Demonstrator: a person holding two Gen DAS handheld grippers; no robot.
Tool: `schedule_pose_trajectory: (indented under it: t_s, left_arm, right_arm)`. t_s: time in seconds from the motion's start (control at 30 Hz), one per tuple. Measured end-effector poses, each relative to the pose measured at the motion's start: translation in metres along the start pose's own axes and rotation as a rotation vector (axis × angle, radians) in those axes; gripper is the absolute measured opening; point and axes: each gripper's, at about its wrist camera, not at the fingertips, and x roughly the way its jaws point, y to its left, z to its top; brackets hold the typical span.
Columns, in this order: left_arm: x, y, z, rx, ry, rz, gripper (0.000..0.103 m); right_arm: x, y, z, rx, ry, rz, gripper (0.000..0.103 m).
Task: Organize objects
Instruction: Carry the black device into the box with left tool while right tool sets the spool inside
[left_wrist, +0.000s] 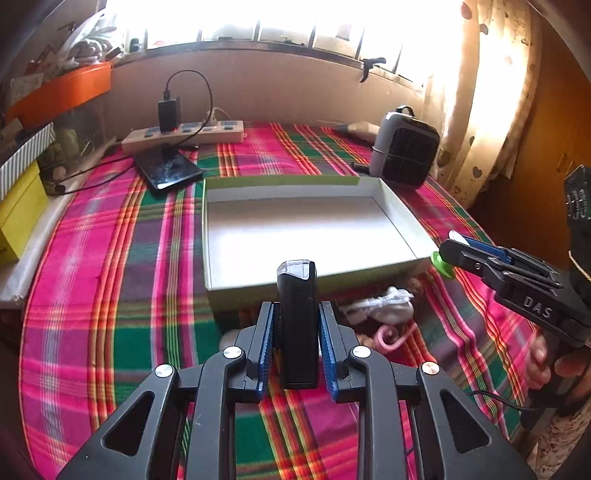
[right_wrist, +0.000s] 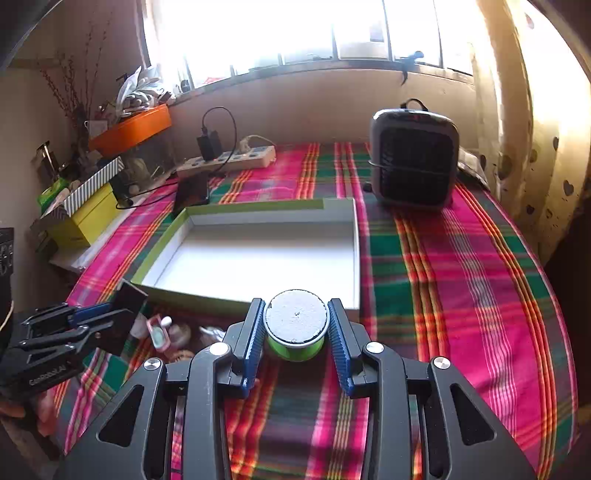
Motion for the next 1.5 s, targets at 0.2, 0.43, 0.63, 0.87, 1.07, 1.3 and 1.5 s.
schedule_pose_trajectory:
  t_s: [0.2, 0.43, 0.63, 0.87, 1.07, 1.3, 1.5]
  left_arm:
    - [0.014, 0.005, 0.021, 0.003, 0.004, 0.007, 0.021]
    - [0.042, 0.014, 0.045, 0.012, 0.038, 0.027, 0.021]
    - [0.069, 0.022, 0.062, 0.007, 0.070, 0.036, 0.022]
    - [0.089, 0.029, 0.071, 0.011, 0.092, 0.035, 0.021]
    - [0.099, 0.034, 0.079, 0.003, 0.092, 0.043, 0.021]
    - [0.105, 0.036, 0.086, 0.004, 0.094, 0.049, 0.021]
    - [0.109, 0.039, 0.085, -0.007, 0.103, 0.050, 0.021]
  right_arm:
    - [0.013, 0.005, 0.019, -0.004, 0.014, 0.031, 0.035]
    - [0.050, 0.012, 0.042, -0.001, 0.073, 0.056, 0.035]
    - [0.079, 0.018, 0.058, -0.008, 0.113, 0.053, 0.035]
    - [0.106, 0.019, 0.071, -0.003, 0.147, 0.047, 0.035]
    - [0.125, 0.021, 0.078, 0.001, 0.171, 0.048, 0.035]
    - [0.136, 0.021, 0.080, -0.004, 0.190, 0.036, 0.035]
    - [0.144, 0.021, 0.079, -0.002, 0.201, 0.027, 0.036]
